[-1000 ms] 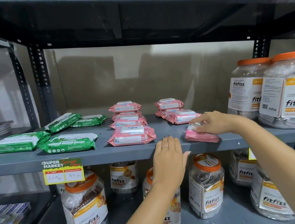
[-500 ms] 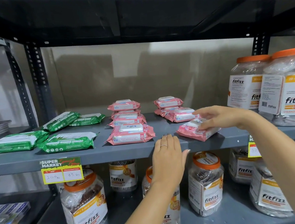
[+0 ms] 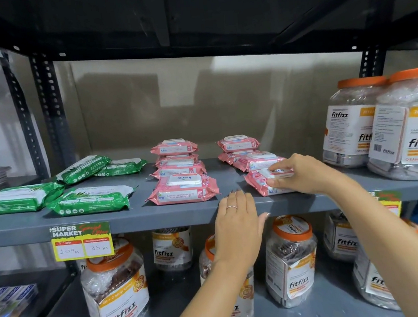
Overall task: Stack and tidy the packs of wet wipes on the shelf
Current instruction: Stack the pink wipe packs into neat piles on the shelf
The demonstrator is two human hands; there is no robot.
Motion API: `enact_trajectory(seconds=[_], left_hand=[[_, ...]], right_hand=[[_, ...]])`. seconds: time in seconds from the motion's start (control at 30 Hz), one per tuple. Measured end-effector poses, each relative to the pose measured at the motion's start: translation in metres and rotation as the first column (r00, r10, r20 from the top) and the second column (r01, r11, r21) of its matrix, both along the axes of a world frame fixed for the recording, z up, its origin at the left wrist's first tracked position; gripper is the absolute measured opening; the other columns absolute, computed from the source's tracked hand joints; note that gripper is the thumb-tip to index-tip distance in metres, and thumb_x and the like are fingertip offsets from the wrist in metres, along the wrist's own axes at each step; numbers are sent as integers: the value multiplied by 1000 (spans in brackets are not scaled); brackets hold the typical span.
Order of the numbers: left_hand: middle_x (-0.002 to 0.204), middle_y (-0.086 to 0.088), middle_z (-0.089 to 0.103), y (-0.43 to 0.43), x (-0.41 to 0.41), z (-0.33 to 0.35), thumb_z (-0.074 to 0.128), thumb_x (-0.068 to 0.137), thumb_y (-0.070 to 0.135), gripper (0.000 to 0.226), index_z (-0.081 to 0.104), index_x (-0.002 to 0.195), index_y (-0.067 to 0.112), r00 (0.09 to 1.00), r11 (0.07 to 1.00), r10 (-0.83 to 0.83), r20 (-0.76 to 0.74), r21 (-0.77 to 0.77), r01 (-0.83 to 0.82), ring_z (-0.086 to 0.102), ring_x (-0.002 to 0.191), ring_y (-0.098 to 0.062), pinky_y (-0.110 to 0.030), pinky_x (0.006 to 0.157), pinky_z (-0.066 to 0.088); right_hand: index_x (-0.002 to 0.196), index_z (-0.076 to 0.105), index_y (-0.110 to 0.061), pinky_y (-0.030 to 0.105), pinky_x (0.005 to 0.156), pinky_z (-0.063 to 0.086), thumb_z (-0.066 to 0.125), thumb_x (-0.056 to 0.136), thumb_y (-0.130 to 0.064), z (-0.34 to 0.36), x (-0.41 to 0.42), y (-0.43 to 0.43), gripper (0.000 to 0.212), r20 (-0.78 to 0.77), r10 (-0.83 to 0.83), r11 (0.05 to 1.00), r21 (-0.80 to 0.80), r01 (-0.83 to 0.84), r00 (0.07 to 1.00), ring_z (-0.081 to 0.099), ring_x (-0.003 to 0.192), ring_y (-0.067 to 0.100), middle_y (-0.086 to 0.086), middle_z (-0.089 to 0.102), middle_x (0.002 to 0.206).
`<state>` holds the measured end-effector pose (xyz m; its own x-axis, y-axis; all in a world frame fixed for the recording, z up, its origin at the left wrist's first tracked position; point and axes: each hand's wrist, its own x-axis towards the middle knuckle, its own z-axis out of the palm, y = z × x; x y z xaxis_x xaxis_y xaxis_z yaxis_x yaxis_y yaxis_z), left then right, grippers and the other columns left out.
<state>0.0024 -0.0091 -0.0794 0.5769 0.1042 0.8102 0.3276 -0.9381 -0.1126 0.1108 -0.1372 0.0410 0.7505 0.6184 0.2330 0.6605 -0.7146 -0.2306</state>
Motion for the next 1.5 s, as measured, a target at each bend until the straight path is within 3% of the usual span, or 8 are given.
enact_trajectory(seconds=[0.13,0.27,0.43,0.6,0.77,1.27,1.4,1.5], left_hand=[[117,-13,66,0,0,-2,52,90,51,53,61,117,6,1000,1000,-4,15,11,4,60,109,-27,-39,97,46],[116,-11,66,1,1,-2,51,90,53,54,61,117,7,1000,1000,6,18,18,-7,60,109,-25,-37,98,46],[114,-9,67,4,1,-2,55,87,55,54,63,114,9,1000,1000,-1,16,31,0,62,107,-24,-36,97,47],[112,-8,67,5,2,-2,58,84,57,56,62,113,9,1000,1000,1,17,25,-1,62,106,-24,-35,96,48],[111,-7,68,5,1,-3,60,82,57,56,64,111,11,998,999,-31,55,29,30,63,104,-22,-34,94,49],[116,-7,65,8,5,-8,47,89,55,54,60,116,10,995,998,-47,85,43,44,60,109,-22,-36,99,45],[114,-7,66,8,6,-8,42,90,54,54,60,115,9,994,998,-51,99,50,46,60,107,-23,-36,99,45],[113,-9,66,7,5,-7,45,89,54,55,62,113,8,993,997,-41,109,63,35,61,106,-24,-36,97,46]], right_hand=[[133,52,-30,42,103,41,58,80,-61,17,9,-1,61,-105,25,998,-59,-31,994,47,129,28,4,45,147],[133,50,-20,35,97,42,57,88,-49,47,39,23,55,-11,62,991,118,-61,998,53,119,25,4,55,135],[145,38,-21,41,111,34,71,79,-36,41,90,68,75,-200,57,991,-107,-80,978,44,133,27,4,40,151],[146,29,-43,52,117,20,73,73,-27,37,125,88,87,-280,2,944,-316,-94,960,21,146,28,-3,17,161],[137,47,-40,46,113,31,72,72,1,38,124,87,81,-315,81,975,-170,-140,946,36,137,29,1,36,153],[125,58,-37,33,83,52,80,67,-4,115,37,22,71,-186,269,934,-189,-303,945,60,100,13,-12,60,113],[134,49,-40,39,97,44,80,71,-9,89,17,9,77,-216,178,910,-336,-244,960,48,123,22,-7,47,133],[142,35,-45,43,111,33,79,74,-15,85,10,0,86,-267,154,922,-307,-235,951,27,142,25,-7,28,152]])
